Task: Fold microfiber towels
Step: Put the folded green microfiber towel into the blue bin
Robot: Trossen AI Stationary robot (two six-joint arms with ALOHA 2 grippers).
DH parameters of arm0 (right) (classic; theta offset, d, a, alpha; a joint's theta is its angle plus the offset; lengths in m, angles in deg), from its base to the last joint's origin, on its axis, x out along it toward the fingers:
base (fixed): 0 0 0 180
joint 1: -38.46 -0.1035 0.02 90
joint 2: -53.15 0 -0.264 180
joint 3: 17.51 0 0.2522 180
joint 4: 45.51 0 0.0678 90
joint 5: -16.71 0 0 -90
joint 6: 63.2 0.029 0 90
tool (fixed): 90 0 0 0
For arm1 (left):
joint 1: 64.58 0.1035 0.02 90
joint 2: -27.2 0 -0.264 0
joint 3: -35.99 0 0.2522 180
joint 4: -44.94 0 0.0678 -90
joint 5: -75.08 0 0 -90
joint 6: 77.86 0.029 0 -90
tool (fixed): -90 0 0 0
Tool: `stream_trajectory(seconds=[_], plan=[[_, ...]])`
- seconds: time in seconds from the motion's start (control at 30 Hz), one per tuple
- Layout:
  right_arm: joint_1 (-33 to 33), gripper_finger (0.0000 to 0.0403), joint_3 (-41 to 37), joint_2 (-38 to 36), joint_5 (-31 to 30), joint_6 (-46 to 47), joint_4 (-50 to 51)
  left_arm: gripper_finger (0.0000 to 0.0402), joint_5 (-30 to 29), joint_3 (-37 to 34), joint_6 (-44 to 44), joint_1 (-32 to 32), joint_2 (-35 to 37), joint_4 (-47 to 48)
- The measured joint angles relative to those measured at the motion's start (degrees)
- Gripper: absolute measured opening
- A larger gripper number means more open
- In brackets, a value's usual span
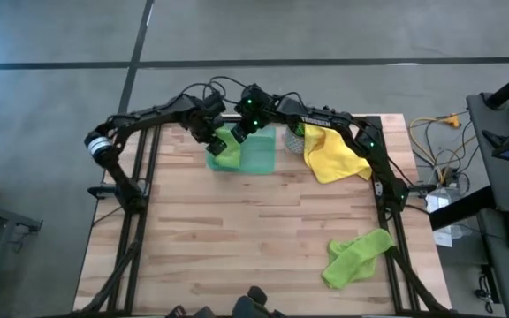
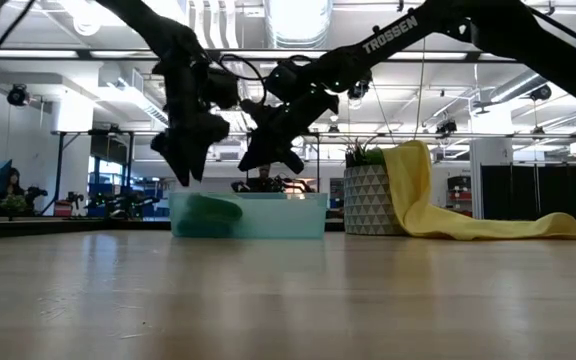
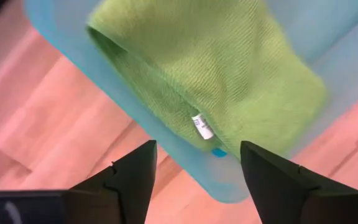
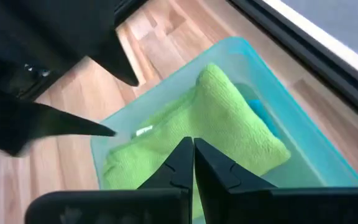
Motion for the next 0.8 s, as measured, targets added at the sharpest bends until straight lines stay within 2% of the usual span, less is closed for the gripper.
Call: stream_trajectory(seconds=[0.37,0.47,0.53,0.63,0.73,0.8], plan=[[-0.9,0.0008,2.0,0.0,-4.4,-13.0,-3.2,0.0216,-0.3,-1.0,-0.2,0.0,11.4,-0.4],[-1.7,0.0009,2.8,0.0,-4.6,-14.0,0.8,0.0216,-0.4,-1.0,-0.1,0.0,13.8,-0.9],[-2.1,0.0008,3.5,-0.3,-4.5,-11.5,4.6,0.0216,-0.4,-1.3,0.5,0.0,14.8,-3.2],[-2.5,0.0008,2.7,-4.0,-5.2,-9.8,9.7,0.0216,1.2,-4.1,1.8,0.0,15.4,-10.5],[-3.2,0.0009,-0.2,-11.2,-11.6,-10.2,13.5,0.0216,7.0,-8.4,2.0,0.0,14.3,-20.4],[-3.7,0.0008,-3.8,-17.1,-16.3,-10.6,14.9,0.0215,7.6,-10.3,1.2,-0.1,12.6,-25.0]])
